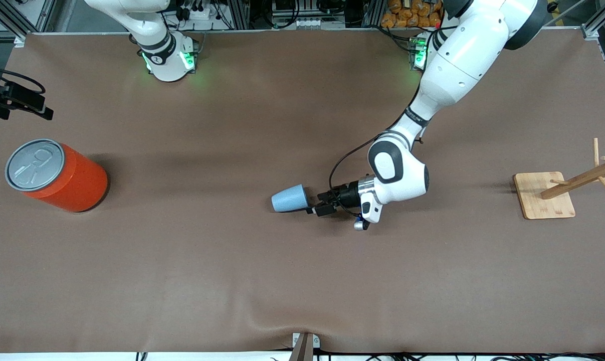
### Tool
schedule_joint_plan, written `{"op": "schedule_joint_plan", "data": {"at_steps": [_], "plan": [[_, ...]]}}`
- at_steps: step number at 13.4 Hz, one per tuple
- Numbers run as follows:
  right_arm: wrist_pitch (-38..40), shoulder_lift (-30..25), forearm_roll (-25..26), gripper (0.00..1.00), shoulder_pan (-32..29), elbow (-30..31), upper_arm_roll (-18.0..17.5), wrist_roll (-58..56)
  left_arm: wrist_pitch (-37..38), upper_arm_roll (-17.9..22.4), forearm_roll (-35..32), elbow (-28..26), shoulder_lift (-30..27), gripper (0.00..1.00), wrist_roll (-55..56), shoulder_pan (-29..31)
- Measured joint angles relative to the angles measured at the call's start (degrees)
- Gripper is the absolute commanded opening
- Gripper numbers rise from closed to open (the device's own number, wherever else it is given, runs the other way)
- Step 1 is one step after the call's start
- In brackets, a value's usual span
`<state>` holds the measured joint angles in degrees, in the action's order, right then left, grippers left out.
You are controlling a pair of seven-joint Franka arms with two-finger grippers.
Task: Flip cup
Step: 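Move the left gripper toward the cup's rim while the right gripper retracts, then grasp the cup rim with the left gripper and rotate it upright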
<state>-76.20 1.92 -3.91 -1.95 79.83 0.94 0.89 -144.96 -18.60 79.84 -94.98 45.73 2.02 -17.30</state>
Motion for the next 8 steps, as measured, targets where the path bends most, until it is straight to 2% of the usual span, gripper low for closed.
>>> {"op": "schedule_joint_plan", "data": {"at_steps": [6,8], "plan": [[0.19,-0.05,3.87,1.0,2.88,-1.88,-0.07,-0.28,-1.13,0.1,3.14,2.78,1.54,0.85,0.0,-2.09],[-0.07,-0.04,3.87,1.0,2.86,-1.94,0.22,-0.87,-1.91,0.13,3.67,4.05,2.37,0.76,0.0,-3.03]]}}
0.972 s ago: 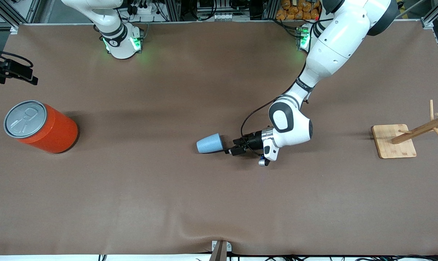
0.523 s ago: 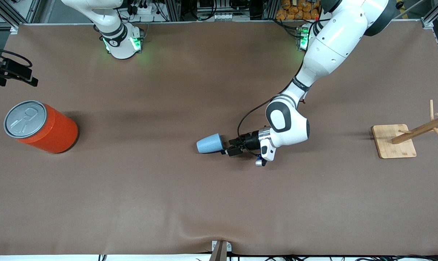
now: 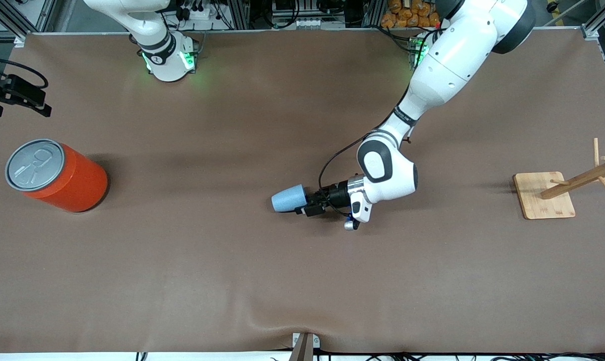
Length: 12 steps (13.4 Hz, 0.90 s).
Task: Flip cup
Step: 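Grasp the cup rim with the left gripper and rotate it upright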
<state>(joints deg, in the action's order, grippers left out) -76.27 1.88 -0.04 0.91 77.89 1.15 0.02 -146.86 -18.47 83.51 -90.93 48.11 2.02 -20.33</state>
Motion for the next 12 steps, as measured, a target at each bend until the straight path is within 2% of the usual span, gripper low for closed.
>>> {"op": "schedule_joint_plan", "data": {"at_steps": [1,4,5,9,12], "plan": [[-0.51,0.02,0.0,1.0,-0.17,0.0,0.22,-1.17,-0.3,0.02,0.04,0.59,0.53,0.63,0.0,-0.32],[-2.39,0.16,-0.58,1.0,-1.76,0.01,0.59,-4.41,-1.9,0.07,0.09,2.29,2.32,0.06,0.0,-1.38],[-2.38,0.18,-0.77,1.0,-2.0,0.01,0.72,-4.65,-2.49,0.07,0.21,2.67,2.66,0.0,0.0,-1.73],[-1.7,0.22,-1.38,1.0,-2.03,0.02,0.75,-2.63,-3.29,0.46,0.37,3.64,2.8,0.0,0.0,-2.0],[1.02,0.23,-2.26,1.0,-2.13,0.02,0.78,0.46,-3.61,2.61,0.21,4.59,2.07,0.0,-0.03,-1.76]]}}
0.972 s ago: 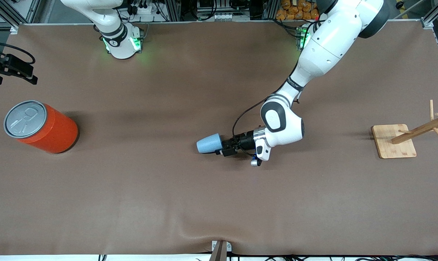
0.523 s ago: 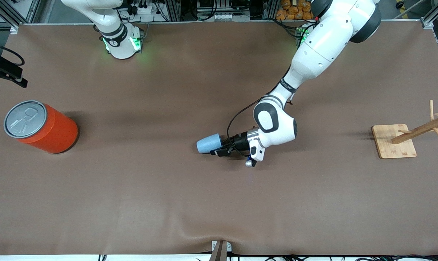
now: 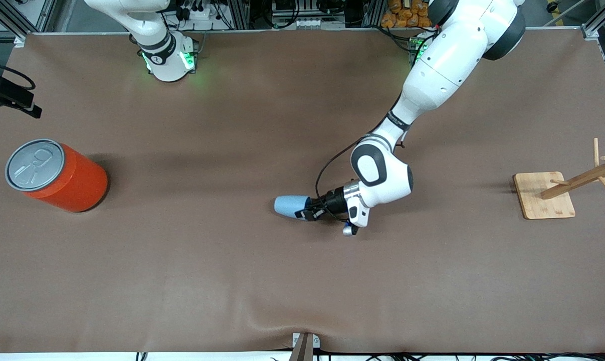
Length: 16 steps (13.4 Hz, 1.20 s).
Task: Flip cup
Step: 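Grasp the cup rim with the left gripper and rotate it upright, then set the upright cup down on the table with the left gripper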
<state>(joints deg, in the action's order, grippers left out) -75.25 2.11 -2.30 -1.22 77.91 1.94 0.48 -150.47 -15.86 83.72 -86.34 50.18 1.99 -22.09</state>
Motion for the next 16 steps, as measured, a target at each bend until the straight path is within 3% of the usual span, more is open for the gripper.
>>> {"op": "schedule_joint_plan", "data": {"at_steps": [3,5,7,10,13,16], "plan": [[0.04,0.0,-0.42,1.0,-0.47,0.0,0.02,0.12,-0.06,2.48,-3.29,0.41,-3.49,0.0,-0.12,0.25],[0.05,0.0,-0.42,1.0,-0.7,0.0,0.07,0.12,-0.09,5.13,-9.37,-0.92,-7.36,0.0,-0.08,0.29],[0.01,0.0,-0.42,1.0,-0.75,0.0,0.07,0.12,-0.1,8.41,-17.45,-3.92,-11.29,0.0,0.08,0.69],[-0.05,0.0,-0.44,1.0,-0.75,0.0,0.0,0.12,-0.08,11.85,-35.99,-8.96,-15.2,0.0,0.23,3.56],[-0.07,0.0,-0.44,1.0,-0.69,0.0,-0.45,0.12,-0.05,12.97,-52.63,-13.73,-17.95,0.0,0.26,10.44],[-0.12,0.0,-0.44,1.0,-0.71,-0.01,-0.43,0.12,-0.27,13.33,-62.56,-19.95,-21.24,0.0,0.09,18.04]]}}
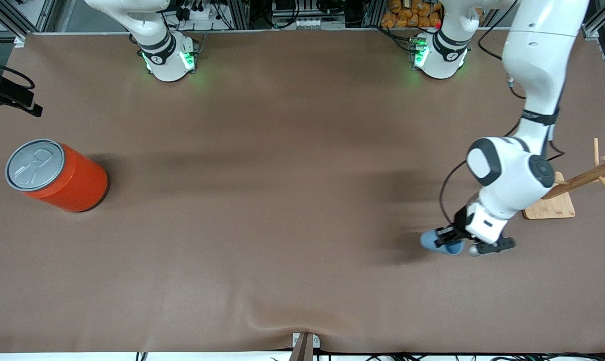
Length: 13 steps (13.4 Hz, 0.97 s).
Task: Flip cup
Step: 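Set the upright cup down on the table with the left gripper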
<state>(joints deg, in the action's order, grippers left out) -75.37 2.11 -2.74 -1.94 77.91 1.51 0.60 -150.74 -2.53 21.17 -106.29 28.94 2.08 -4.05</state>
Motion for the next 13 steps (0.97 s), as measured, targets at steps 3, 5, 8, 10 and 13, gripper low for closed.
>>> {"op": "schedule_joint_plan", "data": {"at_steps": [3,5,8,10,13], "plan": [[-0.11,0.0,0.0,1.0,-0.01,0.0,0.0,0.0,-3.15,0.1,-6.59,-5.11,-1.73,0.0,-0.63,6.9],[-0.18,0.0,0.0,1.0,-0.05,0.0,0.07,0.0,-3.25,0.21,-8.55,-7.44,-3.31,0.0,-0.69,7.45],[-0.18,0.0,0.0,1.0,-0.05,0.0,0.09,0.0,-3.41,-0.07,-13.28,-9.68,-5.36,0.0,1.63,6.71],[-0.21,0.0,0.0,1.0,-0.05,0.0,0.09,0.0,-3.4,-0.24,-18.77,-10.77,-5.94,0.0,7.12,5.75],[-0.38,0.0,0.0,1.0,-0.07,0.0,0.23,0.0,-3.3,-0.39,-22.48,-11.86,-5.9,0.0,14.17,3.91]]}}
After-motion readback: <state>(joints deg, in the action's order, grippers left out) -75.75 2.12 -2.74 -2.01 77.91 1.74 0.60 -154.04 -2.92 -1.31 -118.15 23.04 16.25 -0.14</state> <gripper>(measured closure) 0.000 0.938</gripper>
